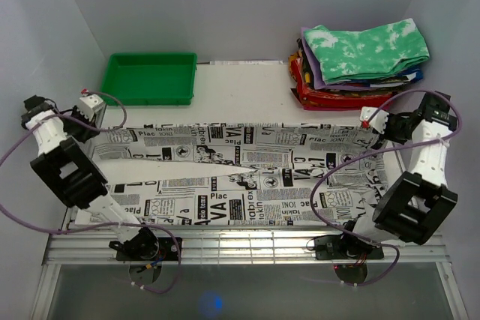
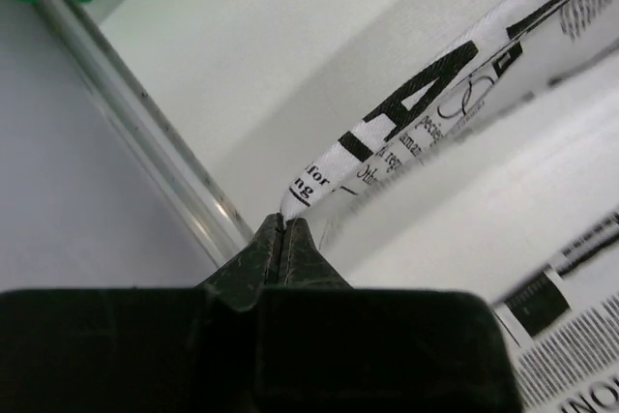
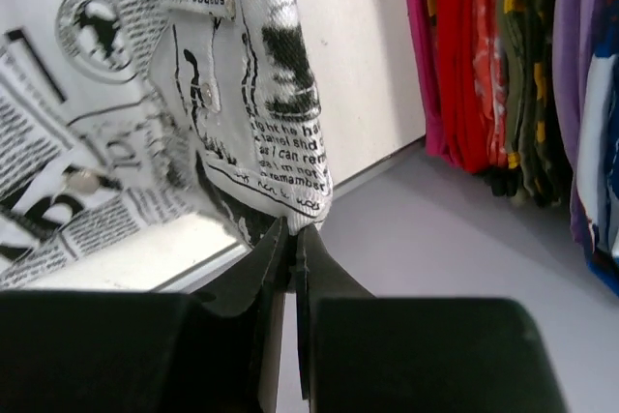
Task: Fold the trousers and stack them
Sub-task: Fold the trousers
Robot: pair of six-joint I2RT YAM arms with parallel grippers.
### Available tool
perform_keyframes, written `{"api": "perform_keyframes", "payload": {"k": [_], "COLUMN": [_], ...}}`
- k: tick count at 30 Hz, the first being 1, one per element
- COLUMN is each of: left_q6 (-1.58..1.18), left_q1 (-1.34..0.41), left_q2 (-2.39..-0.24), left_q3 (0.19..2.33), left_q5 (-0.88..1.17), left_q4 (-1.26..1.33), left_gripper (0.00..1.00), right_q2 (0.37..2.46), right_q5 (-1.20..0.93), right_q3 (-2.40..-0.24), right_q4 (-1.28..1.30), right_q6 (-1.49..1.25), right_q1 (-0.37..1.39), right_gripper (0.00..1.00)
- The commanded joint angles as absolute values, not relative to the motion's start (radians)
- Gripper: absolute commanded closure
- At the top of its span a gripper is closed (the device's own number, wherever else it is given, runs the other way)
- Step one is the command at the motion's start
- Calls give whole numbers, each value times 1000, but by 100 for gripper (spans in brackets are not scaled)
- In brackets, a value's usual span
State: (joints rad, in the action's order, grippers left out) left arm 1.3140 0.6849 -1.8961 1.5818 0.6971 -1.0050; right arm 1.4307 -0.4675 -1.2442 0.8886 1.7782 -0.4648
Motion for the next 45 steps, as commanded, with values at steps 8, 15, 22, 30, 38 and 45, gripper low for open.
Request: {"api": "perform_keyframes", "payload": {"k": [8,15,22,30,38,45], "left_q6": [1835,1734,1465,1105,1002,954], "left_q1": [991,1003,934,773,683,681], "left_q2": [-1450,-1486,-1595,-1765,-1822,-1876], "left_q3": [1039,793,817,1102,1313,1560], "left_q5": [563,319,302,360,439,471], "left_q4": [-1184,-1008,-813,-726,-787,-804], "left_gripper": [100,100,100,100,100,100], "right_q2": [1207,1154,1219,1425,1551,1571], "right_q5": [-402,-298,-267,-299,-351,-391], "right_q3": [-944,-701,-624,-871,-1094,-1247], "right_q4": [1175,1112,942,825,840,931], "right_q6": [2287,2338,2191,1880,1784,1776], "right_q1": [-735,-741,-687,-591,-548,-548], "right_gripper": [92,92,92,92,92,92]}}
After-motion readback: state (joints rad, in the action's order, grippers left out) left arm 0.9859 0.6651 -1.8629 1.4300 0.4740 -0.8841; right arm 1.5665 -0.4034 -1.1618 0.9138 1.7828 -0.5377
